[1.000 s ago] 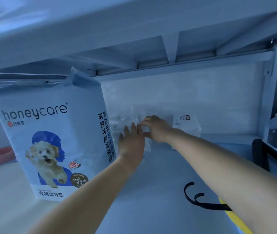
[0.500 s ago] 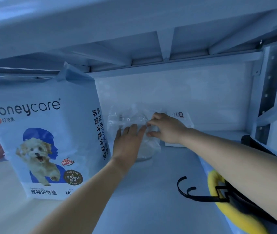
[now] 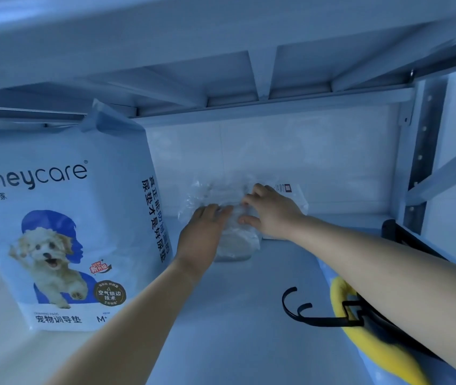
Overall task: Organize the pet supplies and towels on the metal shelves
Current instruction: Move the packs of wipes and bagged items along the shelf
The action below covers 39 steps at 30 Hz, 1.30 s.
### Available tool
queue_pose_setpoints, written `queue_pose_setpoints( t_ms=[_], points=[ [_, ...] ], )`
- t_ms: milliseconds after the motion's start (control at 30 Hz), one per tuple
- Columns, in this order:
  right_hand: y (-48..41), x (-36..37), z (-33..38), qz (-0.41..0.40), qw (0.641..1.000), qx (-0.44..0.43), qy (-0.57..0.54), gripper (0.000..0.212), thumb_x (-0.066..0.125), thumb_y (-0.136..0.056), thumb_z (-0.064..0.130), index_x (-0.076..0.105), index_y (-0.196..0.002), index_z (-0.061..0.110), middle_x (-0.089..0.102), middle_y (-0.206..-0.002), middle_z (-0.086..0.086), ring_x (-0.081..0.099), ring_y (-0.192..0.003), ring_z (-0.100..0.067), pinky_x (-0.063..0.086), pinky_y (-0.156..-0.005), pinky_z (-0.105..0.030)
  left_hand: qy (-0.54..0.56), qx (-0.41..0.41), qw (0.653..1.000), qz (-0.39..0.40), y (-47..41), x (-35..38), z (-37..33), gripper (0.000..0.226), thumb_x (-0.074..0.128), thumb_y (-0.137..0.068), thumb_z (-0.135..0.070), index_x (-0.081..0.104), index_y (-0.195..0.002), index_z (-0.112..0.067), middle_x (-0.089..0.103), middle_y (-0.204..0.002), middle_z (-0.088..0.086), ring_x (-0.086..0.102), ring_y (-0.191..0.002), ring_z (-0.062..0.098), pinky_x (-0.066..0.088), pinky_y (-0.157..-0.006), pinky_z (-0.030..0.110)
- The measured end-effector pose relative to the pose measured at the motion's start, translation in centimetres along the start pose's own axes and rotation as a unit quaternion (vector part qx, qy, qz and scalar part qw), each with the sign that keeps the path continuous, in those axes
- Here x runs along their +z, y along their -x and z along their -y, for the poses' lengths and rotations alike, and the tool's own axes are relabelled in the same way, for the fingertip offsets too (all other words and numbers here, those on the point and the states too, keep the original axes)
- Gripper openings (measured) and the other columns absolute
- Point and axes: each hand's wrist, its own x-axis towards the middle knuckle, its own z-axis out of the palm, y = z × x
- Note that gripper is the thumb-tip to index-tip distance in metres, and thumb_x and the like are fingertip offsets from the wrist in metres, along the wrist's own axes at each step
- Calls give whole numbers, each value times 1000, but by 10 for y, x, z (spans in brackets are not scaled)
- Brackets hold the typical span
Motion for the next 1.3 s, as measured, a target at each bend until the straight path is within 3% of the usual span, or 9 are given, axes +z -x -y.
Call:
queue_pose_setpoints(
  t_ms=[200, 400, 533, 767, 867, 967, 1067, 1300],
  points=[
    [-4, 3, -2, -5, 1000, 21, -3, 43, 51, -90, 49, 49, -121, 19, 40, -120, -2, 39, -117, -19, 43, -84, -33, 52, 21, 998, -21, -10, 15, 7, 66, 51, -83, 8, 40, -139, -25, 45, -132, 3, 40, -121, 23, 51, -85, 37],
    [-9, 3, -9, 5, 999, 38, -17, 44, 53, -89, 49, 50, -122, 20, 41, -120, -2, 40, -118, -20, 44, -88, -34, 53, 49, 997, -28, -22, 26, 14, 64, 53, -84, 6, 41, -139, -24, 49, -129, 2, 43, -118, 24, 48, -87, 31],
    [-15, 5, -10, 9, 998, 66, -23, 43, 54, -90, 46, 50, -125, 21, 41, -124, -3, 40, -118, -20, 43, -89, -34, 55, 50, 997, -24, -32, 34, 14, 66, 55, -83, 7, 40, -140, -23, 48, -132, 4, 42, -122, 26, 49, -89, 35],
    [-16, 4, -3, 11, 996, 82, 40, 40, 51, -92, 42, 51, -126, 21, 42, -128, -4, 36, -123, -23, 39, -89, -37, 4, 96, 993, 64, -31, 20, 21, 77, 54, -88, -2, 12, -149, -22, 24, -152, 4, 21, -140, 25, 37, -106, 40],
    [-12, -3, -5, 15, 996, 54, 66, 39, 51, -92, 39, 51, -125, 17, 36, -136, -5, 31, -128, -24, 38, -93, -38, -72, 69, 995, 5, -19, 27, 18, 88, 58, -85, -3, 2, -150, -22, 4, -158, 3, 4, -145, 24, 15, -115, 46],
    [-3, -3, -7, 17, 998, 1, 62, 42, 51, -93, 30, 43, -133, 17, 37, -141, -2, 33, -131, -22, 40, -98, -37, -75, 44, 996, -14, -11, 41, 6, 90, 56, -85, -8, -7, -149, -18, -11, -157, 4, -7, -145, 26, 8, -115, 47],
    [0, 3, -11, 21, 999, -2, 36, 40, 49, -94, 20, 44, -134, 18, 46, -137, -2, 39, -129, -22, 41, -98, -37, -37, 28, 998, 39, -17, 44, 0, 87, 45, -91, -9, -22, -144, -21, -24, -154, 0, -15, -144, 23, 9, -116, 42],
    [-5, 1, -14, 61, 997, -8, 46, 42, 41, -97, 19, 38, -138, 12, 42, -141, -7, 39, -129, -24, 38, -100, -34, -24, 51, 994, 89, -15, 36, 5, 91, 46, -90, -10, -30, -138, -25, -32, -151, -2, -23, -142, 22, 10, -116, 42]
  ],
)
